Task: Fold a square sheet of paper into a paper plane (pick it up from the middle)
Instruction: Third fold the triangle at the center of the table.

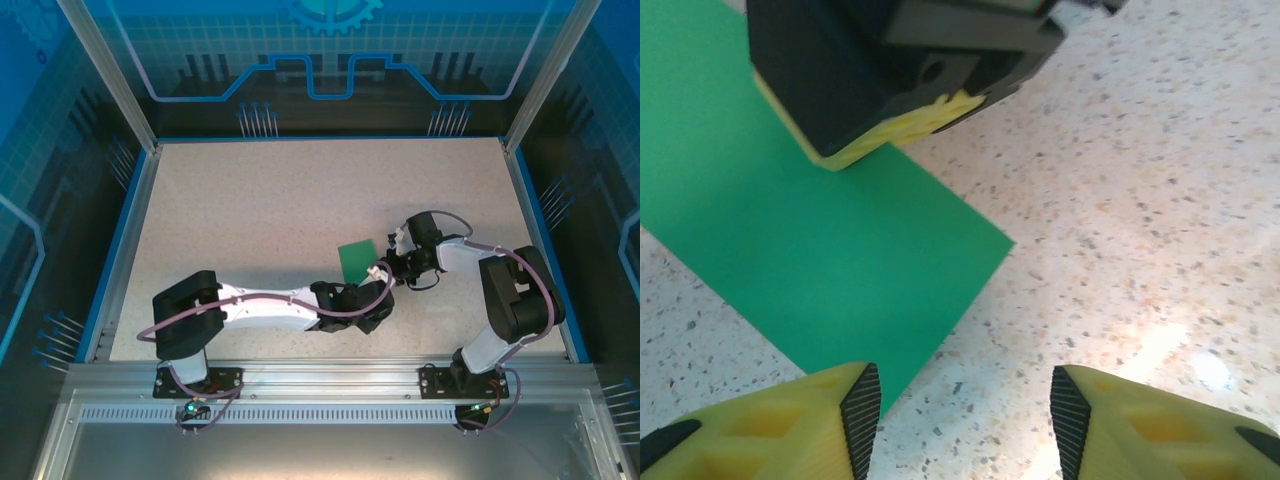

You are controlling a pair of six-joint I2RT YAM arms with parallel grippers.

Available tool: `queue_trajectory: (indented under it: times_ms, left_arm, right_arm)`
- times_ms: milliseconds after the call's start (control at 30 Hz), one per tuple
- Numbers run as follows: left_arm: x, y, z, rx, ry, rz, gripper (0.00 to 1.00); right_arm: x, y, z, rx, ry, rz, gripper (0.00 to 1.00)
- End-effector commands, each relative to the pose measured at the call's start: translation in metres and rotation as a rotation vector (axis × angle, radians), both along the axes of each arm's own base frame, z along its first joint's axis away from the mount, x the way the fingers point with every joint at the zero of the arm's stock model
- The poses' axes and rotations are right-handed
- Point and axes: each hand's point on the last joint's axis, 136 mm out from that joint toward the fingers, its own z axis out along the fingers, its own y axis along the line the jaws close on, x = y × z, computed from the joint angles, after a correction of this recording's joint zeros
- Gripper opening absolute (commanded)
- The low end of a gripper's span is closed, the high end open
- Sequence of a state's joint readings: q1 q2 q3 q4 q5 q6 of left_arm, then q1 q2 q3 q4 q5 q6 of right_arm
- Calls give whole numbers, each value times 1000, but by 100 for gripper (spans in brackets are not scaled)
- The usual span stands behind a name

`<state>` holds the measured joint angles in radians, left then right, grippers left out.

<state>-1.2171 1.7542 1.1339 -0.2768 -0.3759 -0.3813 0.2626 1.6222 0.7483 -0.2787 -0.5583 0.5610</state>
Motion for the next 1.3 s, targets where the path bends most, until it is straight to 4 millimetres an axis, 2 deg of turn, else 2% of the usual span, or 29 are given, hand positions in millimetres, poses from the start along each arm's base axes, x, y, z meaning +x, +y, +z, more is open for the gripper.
queue_trajectory:
  times_ms: [0, 100, 167, 300, 400, 733, 1133, 1267]
  left_arm:
    - [-5, -9, 25, -32, -20, -75, 57]
    - [1, -5, 32, -25, -70, -78, 57]
    - [0, -7, 34, -47, -52, -88, 61]
    - [-12, -20, 33, -77, -5, -132, 60]
    - [-9, -15, 26, -39, -18, -113, 60]
    - [-19, -18, 40, -96, -19, -138, 60]
    - [-20, -8, 23, -85, -28, -140, 62]
    - [-8, 8, 17, -52, -52, -65, 66]
  right_arm:
    - [7, 2, 5, 14, -5, 5, 13]
    - [7, 2, 6, 14, -8, 1, 13]
    - [6, 1, 6, 13, -8, 4, 13]
    - [7, 2, 10, 17, -15, 4, 13]
    - [6, 1, 12, 15, -18, 3, 13]
    - [4, 0, 10, 7, -12, 1, 13]
    - [6, 1, 15, 8, -14, 2, 13]
    - [6, 0, 16, 6, -16, 0, 13]
